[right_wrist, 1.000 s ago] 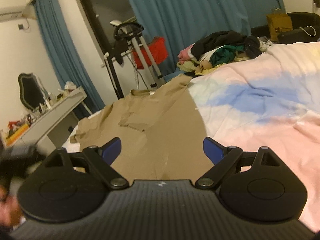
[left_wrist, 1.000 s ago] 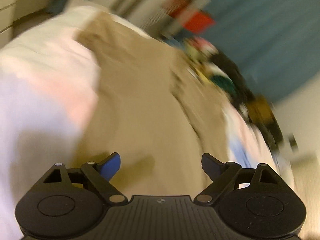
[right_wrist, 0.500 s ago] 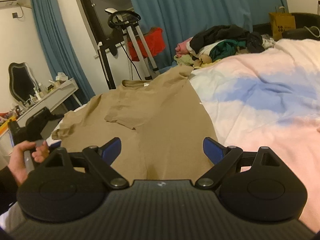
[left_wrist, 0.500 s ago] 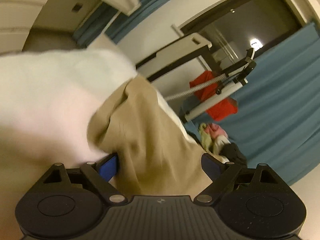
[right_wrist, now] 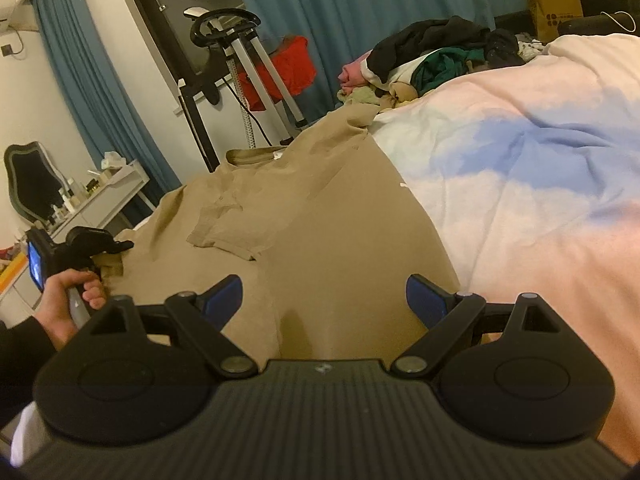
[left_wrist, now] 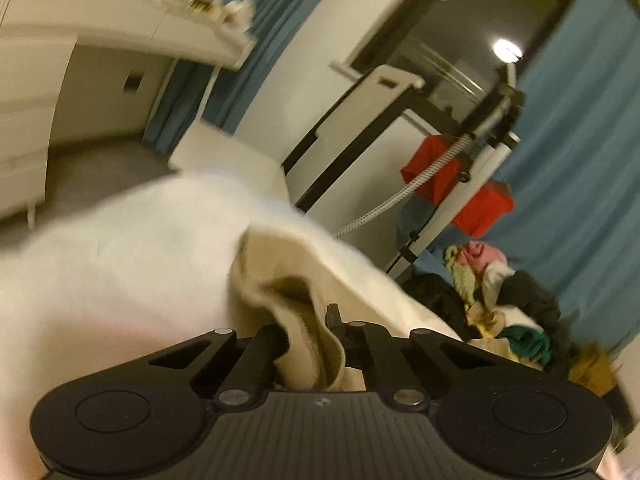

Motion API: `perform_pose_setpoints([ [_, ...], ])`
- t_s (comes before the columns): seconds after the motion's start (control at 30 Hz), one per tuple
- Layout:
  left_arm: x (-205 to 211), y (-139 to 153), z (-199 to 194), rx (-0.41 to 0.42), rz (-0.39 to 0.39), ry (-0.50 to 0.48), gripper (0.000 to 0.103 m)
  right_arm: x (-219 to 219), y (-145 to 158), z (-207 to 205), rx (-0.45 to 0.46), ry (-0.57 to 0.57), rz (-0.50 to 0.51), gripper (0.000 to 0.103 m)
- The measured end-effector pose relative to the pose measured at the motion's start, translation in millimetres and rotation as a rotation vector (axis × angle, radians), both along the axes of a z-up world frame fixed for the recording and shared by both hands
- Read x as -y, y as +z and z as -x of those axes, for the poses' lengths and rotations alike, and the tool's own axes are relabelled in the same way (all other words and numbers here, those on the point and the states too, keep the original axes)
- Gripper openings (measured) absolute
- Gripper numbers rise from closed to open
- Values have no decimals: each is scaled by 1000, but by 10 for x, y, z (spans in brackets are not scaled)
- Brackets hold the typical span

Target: Fold clothes

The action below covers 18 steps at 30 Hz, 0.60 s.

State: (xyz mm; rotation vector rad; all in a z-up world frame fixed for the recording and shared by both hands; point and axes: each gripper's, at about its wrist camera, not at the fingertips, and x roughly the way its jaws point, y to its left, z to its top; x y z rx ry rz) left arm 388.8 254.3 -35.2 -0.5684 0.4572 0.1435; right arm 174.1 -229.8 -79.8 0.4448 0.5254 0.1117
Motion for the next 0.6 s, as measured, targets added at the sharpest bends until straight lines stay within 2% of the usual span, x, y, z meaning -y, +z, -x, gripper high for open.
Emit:
perform_pose_setpoints([
  [0.17, 582, 637, 100, 35, -181, -40, 3, 6, 104, 80, -4, -5, 30, 90],
  [0.33, 1554, 1076, 173, 37, -362, -128, 3, 95, 256, 232, -14, -17, 22, 90],
  [0.47, 2455, 1142, 96, 21, -456, -194, 3, 184, 337, 387, 1, -22, 26, 90],
  [0.6, 3347, 953, -1, 1, -546, -263, 3, 302, 353, 485, 11, -48, 22, 90],
])
